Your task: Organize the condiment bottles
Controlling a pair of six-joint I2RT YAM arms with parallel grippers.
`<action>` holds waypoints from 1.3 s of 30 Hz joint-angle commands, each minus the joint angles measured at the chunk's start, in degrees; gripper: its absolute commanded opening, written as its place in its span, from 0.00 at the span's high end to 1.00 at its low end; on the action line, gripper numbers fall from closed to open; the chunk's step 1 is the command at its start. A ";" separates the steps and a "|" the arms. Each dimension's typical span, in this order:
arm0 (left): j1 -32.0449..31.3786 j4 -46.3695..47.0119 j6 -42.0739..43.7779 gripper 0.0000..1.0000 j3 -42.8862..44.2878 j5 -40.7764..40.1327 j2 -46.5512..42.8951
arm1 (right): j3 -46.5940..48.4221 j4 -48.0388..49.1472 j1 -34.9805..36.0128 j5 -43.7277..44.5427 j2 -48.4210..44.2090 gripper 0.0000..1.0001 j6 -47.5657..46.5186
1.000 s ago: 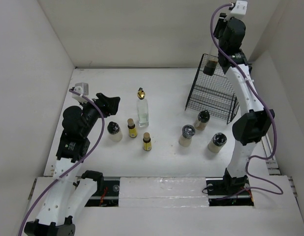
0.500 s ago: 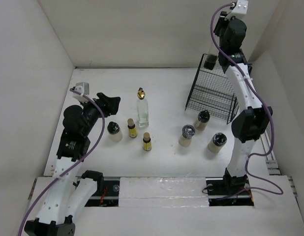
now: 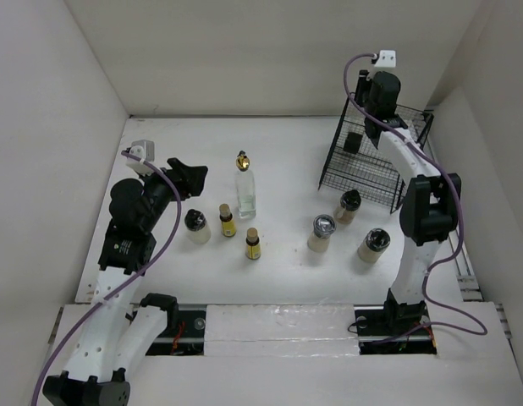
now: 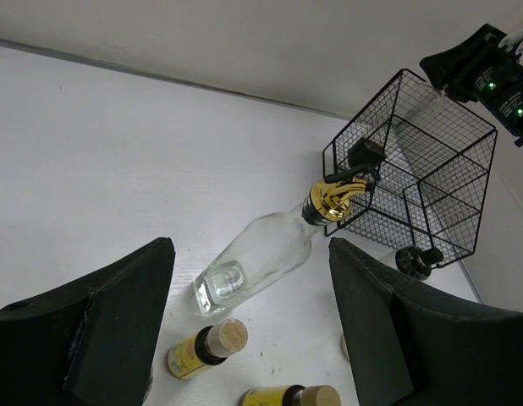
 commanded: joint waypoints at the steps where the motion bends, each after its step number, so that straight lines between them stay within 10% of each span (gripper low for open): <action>1: 0.33 3.21 0.72 0.31 0.37 1.61 -0.25 | 0.68 10.63 -0.57 -1.22 -4.59 0.93 0.97; 5: 0.33 3.21 0.72 0.31 0.37 1.61 -0.25 | -1.78 10.63 -0.57 -1.22 -4.59 0.83 1.67; 14: 0.33 3.74 0.19 0.30 -0.16 1.01 -0.25 | 1.28 4.57 -0.57 1.33 -7.57 0.02 2.46; 20: 0.33 2.68 -1.12 0.30 0.46 -1.89 -0.96 | 2.19 0.34 -0.57 -2.00 -16.51 0.05 0.71; 23: 0.33 2.15 -2.18 0.30 0.46 -3.65 -0.96 | -5.52 -1.15 2.15 -13.75 -23.54 0.28 1.31; 24: 0.33 2.15 -2.18 0.30 0.46 -3.66 -0.96 | -8.17 -1.15 3.37 -17.36 -25.05 0.63 1.32; 25: 0.33 2.15 -2.18 0.30 0.46 -3.66 -0.96 | -10.81 -1.15 6.61 -24.01 -26.46 0.70 1.32; 27: 0.33 2.15 -2.18 0.31 0.46 -4.71 -0.96 | -18.87 1.30 10.57 -29.85 -29.36 0.65 -0.25; 31: 0.33 1.54 -2.18 0.31 0.98 -4.80 -0.96 | -25.78 4.83 20.07 -37.07 -29.99 0.24 -4.73; 39: 0.33 2.06 -2.18 0.31 0.37 -4.19 -2.10 | -26.48 1.22 28.60 -40.68 -24.64 0.08 -10.45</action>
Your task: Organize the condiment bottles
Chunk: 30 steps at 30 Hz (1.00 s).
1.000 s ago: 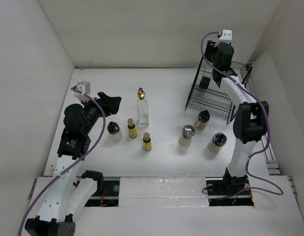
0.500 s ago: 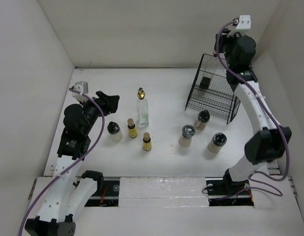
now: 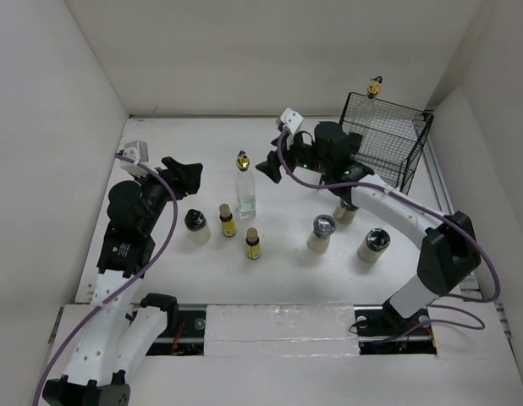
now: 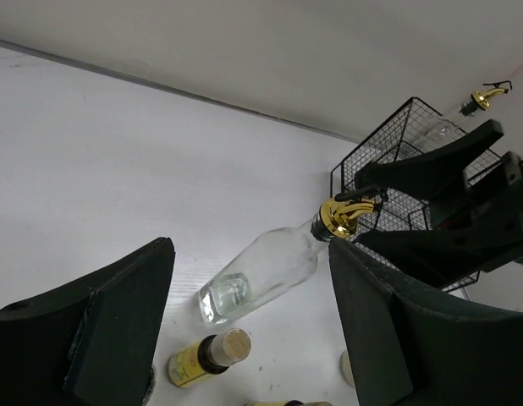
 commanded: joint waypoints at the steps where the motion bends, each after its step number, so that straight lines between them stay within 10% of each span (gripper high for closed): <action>1: 0.33 2.11 -0.34 0.31 0.37 -0.10 -0.57 | 0.62 1.79 1.88 -4.70 -0.13 0.08 -3.00; 19: 0.33 2.72 -0.34 0.31 0.37 1.57 -1.09 | 7.04 11.27 7.95 -0.94 12.70 0.21 -0.20; 30: 0.33 2.72 -0.34 0.31 -0.16 2.36 -1.09 | 5.90 21.20 7.95 4.60 10.00 0.80 5.07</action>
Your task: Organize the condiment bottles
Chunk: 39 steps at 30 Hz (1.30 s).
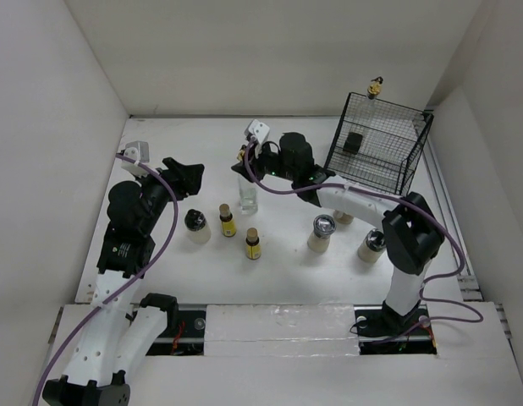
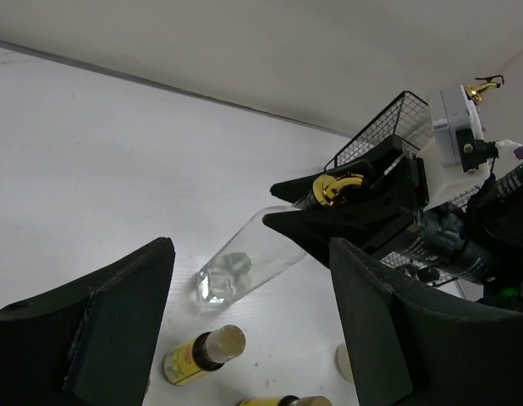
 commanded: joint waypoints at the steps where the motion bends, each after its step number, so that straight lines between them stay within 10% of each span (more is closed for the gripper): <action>1: 0.33 2.68 -0.21 0.31 -0.16 0.98 -0.35 | 1.41 10.63 0.32 3.73 -5.36 0.81 2.52; 19: 0.33 3.21 -0.21 0.31 -0.16 1.77 -0.79 | 8.18 -10.98 -26.29 16.04 -32.43 0.88 5.60; 25: 0.33 3.21 -0.21 0.31 -0.16 1.78 -0.79 | 15.20 -17.13 -39.30 20.07 -28.32 0.90 6.74; 39: 0.33 3.21 -0.21 0.31 -0.16 1.78 -0.79 | 29.45 -17.75 -44.24 35.11 -14.34 0.95 5.51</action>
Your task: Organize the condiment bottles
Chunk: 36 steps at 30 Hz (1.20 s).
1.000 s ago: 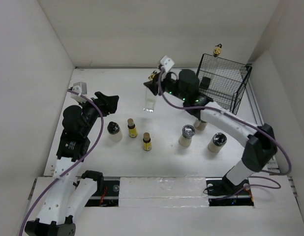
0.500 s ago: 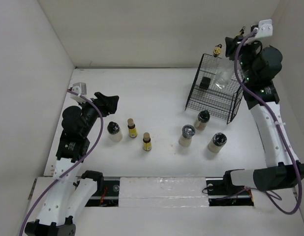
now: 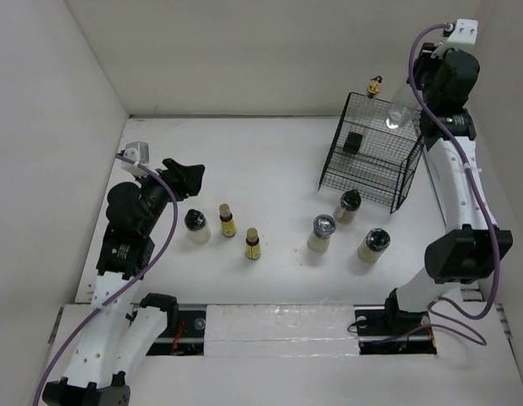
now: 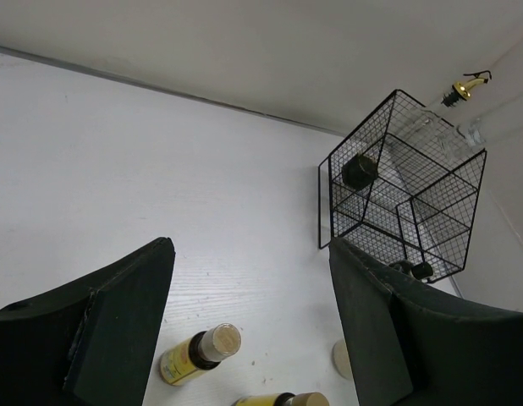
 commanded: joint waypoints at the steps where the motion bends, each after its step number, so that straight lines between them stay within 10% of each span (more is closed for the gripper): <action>1: 0.33 3.16 -0.21 0.31 -0.16 0.23 -0.20 | 6.94 7.85 -0.44 6.22 -0.22 0.95 0.01; 36: 0.33 2.55 0.31 0.31 0.37 0.05 0.33 | 7.04 19.70 1.23 31.63 8.67 1.00 3.17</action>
